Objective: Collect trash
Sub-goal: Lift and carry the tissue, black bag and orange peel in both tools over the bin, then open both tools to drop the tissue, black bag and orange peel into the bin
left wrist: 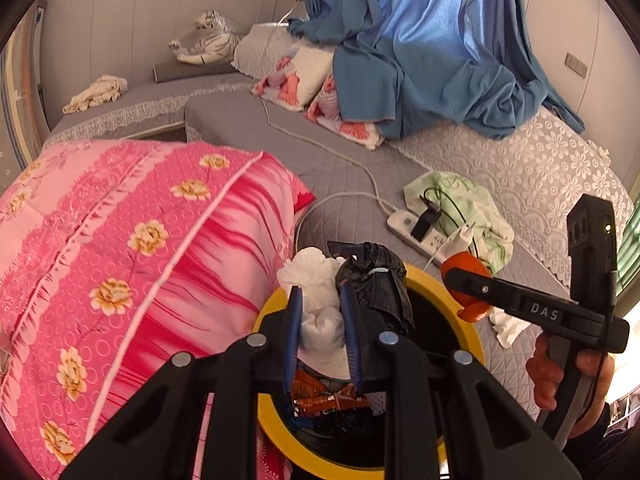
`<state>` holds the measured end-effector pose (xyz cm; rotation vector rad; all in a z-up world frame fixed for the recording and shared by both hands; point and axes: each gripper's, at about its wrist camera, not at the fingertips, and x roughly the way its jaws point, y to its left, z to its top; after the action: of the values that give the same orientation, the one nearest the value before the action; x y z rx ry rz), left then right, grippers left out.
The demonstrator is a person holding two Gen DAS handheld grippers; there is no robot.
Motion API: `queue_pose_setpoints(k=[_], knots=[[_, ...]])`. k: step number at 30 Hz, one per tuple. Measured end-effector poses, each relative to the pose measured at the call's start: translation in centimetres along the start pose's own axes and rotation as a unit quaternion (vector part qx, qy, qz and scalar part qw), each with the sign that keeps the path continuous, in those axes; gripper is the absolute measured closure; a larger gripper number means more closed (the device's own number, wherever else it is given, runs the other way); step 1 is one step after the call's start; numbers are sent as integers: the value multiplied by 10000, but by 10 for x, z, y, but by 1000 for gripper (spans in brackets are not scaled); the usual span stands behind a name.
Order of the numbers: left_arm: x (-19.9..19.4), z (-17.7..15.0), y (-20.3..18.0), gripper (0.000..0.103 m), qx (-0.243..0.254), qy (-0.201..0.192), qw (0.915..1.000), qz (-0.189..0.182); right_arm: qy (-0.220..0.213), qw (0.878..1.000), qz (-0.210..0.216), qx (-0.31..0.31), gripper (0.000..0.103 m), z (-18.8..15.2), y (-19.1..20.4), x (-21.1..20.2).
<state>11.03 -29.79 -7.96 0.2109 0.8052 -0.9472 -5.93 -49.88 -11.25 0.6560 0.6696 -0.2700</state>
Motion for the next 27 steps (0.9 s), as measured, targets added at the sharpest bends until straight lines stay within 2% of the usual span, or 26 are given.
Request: queue_pose_setpoints(k=[17, 23, 25, 27], knots=[[38, -21, -3, 84, -99, 582, 9980, -238, 651, 9971, -82, 373, 63, -23, -27, 37], [43, -25, 1, 82, -241, 693, 9967, -352, 732, 9963, -197, 407, 60, -24, -28, 40], [43, -27, 4, 79, -337, 727, 9959, -429, 734, 9962, -248, 402, 58, -23, -28, 41], [43, -27, 7, 70, -431, 729, 9952, -494, 710, 9962, -255, 435, 54, -22, -29, 40]])
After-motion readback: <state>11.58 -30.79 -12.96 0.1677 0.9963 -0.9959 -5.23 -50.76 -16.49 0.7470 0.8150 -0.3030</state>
